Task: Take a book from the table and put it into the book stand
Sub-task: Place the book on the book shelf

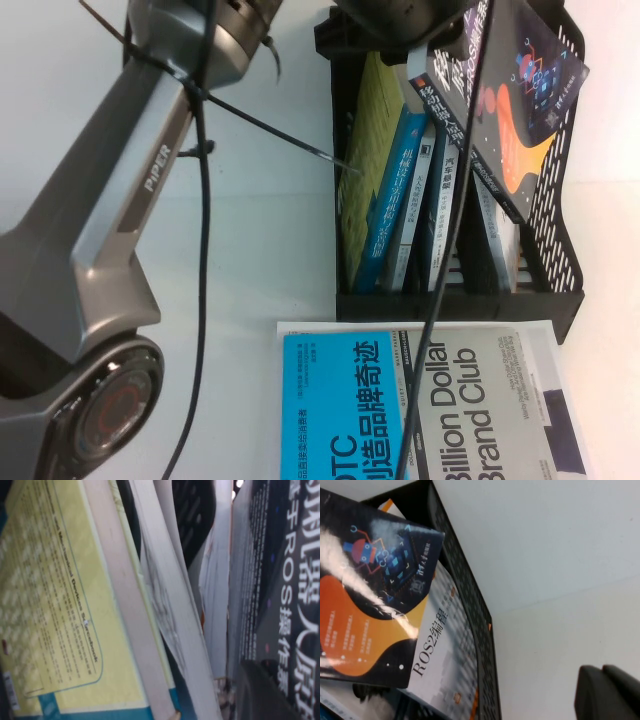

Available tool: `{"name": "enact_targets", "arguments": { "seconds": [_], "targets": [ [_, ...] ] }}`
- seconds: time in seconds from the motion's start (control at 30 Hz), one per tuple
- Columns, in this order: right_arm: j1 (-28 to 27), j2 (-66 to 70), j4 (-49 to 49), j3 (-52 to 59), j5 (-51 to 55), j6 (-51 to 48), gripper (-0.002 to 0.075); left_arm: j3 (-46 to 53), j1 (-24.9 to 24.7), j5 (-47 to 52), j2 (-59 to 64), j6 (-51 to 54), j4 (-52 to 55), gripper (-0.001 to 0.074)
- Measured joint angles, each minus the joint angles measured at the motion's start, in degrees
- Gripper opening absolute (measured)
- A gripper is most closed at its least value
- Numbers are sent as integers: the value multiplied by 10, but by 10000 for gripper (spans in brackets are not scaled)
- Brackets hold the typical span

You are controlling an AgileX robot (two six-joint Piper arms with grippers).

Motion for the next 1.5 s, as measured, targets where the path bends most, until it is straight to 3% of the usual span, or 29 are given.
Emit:
{"name": "enact_targets", "arguments": {
  "seconds": [0.27,0.47,0.57,0.77,0.9,1.23,1.5],
  "targets": [
    [-1,0,76,0,46,-22,1,0,-9,0,0,-21,29,110],
    [-1,36,341,0,128,-230,1,0,-9,0,0,-17,18,110],
    [-1,76,400,-13,140,-285,1,0,-9,0,0,-7,4,110],
    [3,180,421,-90,193,-301,1,0,-9,0,0,16,-24,110],
    [41,257,425,-162,183,-308,1,0,-9,0,0,18,-27,110],
    [211,416,432,-300,-23,-418,1,0,-19,0,0,8,-40,110],
    [229,471,444,-333,-57,-423,1,0,-39,0,-16,7,-32,110]
  ]
}}
